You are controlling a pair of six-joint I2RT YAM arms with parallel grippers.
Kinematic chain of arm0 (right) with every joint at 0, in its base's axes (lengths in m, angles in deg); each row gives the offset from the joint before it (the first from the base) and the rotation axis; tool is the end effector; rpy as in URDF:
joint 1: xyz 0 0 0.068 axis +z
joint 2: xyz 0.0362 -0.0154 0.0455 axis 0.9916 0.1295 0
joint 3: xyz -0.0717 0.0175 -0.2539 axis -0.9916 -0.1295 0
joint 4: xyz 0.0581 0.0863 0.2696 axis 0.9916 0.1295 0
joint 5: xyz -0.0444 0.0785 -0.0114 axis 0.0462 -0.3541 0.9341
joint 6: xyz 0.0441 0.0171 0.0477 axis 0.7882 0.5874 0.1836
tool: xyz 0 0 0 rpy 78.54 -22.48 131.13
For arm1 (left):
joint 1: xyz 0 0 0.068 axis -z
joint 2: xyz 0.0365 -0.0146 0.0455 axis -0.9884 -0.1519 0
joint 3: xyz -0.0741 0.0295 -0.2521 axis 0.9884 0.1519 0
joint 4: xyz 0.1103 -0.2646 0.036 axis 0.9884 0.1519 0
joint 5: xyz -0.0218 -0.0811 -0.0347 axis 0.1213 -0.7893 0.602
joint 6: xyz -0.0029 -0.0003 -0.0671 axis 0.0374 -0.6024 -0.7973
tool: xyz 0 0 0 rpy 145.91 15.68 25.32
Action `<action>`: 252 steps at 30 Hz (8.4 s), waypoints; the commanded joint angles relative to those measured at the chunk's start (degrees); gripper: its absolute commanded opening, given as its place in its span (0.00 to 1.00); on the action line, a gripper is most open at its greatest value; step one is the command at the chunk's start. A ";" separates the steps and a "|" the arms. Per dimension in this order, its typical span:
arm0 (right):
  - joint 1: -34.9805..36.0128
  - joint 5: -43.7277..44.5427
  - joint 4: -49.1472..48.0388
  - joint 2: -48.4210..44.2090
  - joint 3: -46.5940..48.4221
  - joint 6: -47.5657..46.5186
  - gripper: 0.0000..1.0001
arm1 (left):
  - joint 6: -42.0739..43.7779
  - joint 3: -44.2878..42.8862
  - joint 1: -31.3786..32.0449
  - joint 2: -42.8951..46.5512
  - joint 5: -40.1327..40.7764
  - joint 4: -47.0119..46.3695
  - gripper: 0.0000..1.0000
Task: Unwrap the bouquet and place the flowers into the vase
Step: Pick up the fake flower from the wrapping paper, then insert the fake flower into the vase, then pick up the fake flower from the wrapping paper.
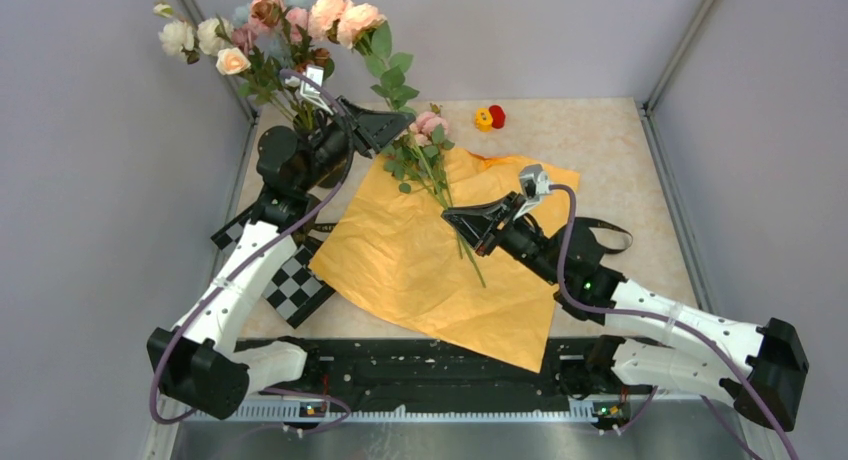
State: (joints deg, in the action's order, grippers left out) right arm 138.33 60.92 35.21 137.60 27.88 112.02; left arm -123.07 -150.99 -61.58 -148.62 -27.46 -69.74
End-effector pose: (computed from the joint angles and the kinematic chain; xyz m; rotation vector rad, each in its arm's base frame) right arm 0.1546 0.2241 0.3326 -0.3281 1.3870 1.1887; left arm 0.2858 -0.1311 0.4366 0.0772 1.4287 -1.4347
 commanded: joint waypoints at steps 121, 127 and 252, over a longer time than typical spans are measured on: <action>-41.88 -6.70 23.44 -13.24 -7.33 1.14 0.91 | 49.24 2.49 -29.19 -18.12 11.02 -12.86 0.00; -41.87 -7.05 23.47 -13.32 -7.54 1.32 0.90 | 50.78 2.62 -28.59 -19.28 10.25 -11.36 0.01; -12.88 2.72 27.40 43.57 14.27 11.70 0.31 | 43.93 13.29 -23.99 15.64 25.16 37.80 0.99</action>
State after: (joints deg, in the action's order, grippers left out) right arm 125.08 62.58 64.39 180.20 39.86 123.46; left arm -79.79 -137.11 -85.71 -133.85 -3.18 -30.81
